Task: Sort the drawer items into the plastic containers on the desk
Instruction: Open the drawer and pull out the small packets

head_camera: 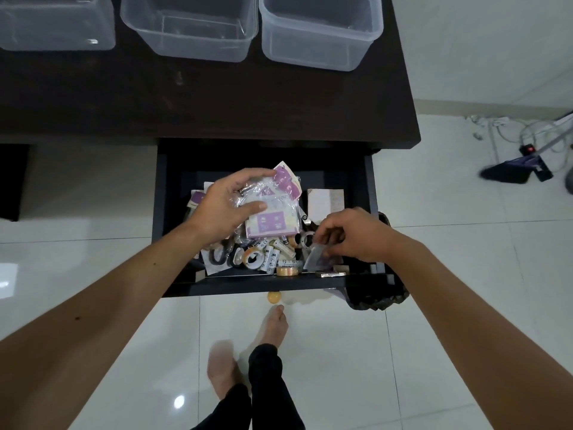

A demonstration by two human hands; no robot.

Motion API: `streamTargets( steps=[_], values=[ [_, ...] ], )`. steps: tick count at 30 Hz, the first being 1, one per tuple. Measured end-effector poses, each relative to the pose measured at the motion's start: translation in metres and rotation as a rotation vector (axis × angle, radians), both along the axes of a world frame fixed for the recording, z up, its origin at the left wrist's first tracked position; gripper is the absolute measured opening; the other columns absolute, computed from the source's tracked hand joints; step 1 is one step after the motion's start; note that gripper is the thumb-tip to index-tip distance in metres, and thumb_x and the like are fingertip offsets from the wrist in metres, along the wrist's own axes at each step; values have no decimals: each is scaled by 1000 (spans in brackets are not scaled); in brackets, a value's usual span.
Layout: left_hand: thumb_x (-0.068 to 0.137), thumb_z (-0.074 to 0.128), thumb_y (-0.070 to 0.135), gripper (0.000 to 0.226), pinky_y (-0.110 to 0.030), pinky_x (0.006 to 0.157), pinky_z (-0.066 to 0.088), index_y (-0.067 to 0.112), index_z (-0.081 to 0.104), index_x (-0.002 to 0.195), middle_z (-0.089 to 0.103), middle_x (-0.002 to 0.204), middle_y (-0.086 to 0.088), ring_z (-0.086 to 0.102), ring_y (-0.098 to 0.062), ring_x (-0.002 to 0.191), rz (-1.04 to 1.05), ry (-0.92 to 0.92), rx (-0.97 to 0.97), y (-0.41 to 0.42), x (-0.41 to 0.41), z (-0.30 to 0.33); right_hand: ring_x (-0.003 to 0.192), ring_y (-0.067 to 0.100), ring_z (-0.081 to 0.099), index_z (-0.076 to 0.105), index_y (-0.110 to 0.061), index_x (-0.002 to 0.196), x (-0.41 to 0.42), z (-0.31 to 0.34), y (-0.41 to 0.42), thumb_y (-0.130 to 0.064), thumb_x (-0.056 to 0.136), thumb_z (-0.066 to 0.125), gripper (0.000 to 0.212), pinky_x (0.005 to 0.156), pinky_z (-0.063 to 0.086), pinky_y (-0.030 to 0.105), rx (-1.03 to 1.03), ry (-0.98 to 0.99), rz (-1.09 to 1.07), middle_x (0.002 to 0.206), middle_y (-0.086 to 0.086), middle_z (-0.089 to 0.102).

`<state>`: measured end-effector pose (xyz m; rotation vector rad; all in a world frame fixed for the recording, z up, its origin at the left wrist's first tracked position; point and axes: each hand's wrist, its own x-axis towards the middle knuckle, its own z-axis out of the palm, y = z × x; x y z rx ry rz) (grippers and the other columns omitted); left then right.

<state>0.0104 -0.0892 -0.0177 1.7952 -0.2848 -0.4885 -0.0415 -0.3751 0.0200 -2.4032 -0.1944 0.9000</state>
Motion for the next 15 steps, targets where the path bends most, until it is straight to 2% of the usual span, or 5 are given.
streamTargets(
  steps=[3,6,10,13,15],
  values=[
    [92,80,7,42,-23,117,43,30,72,125,71,132,15,60,-1,131,11,2,11,4,1,-2,89,1,72,81,-26,97,0,2,-1,-15,88,83,14,88,59,26,35,-49,-61,94,-11,79],
    [92,80,12,38,-25,119,41,30,73,125,71,133,13,60,-1,131,10,21,48,5,1,-4,83,4,75,79,-22,94,3,8,-3,-12,90,82,11,81,58,22,215,-52,-228,91,-10,78],
    [99,71,25,30,-29,113,46,31,72,129,67,135,10,59,-2,131,2,50,63,0,0,-5,84,20,76,74,-19,92,7,13,4,-8,91,79,12,67,65,38,493,-17,-493,90,-3,75],
    [101,59,42,32,-24,105,50,30,72,128,66,134,6,61,-3,127,-13,67,8,-8,-2,5,86,24,76,74,-19,95,12,10,14,-5,90,79,16,60,65,36,562,-38,-599,96,6,76],
    [90,67,49,36,-23,103,52,35,71,123,67,135,8,62,-1,126,-16,126,-32,-13,-2,10,85,26,75,73,-13,100,15,8,19,-5,88,81,17,59,65,34,560,-57,-651,102,17,74]
  ],
)
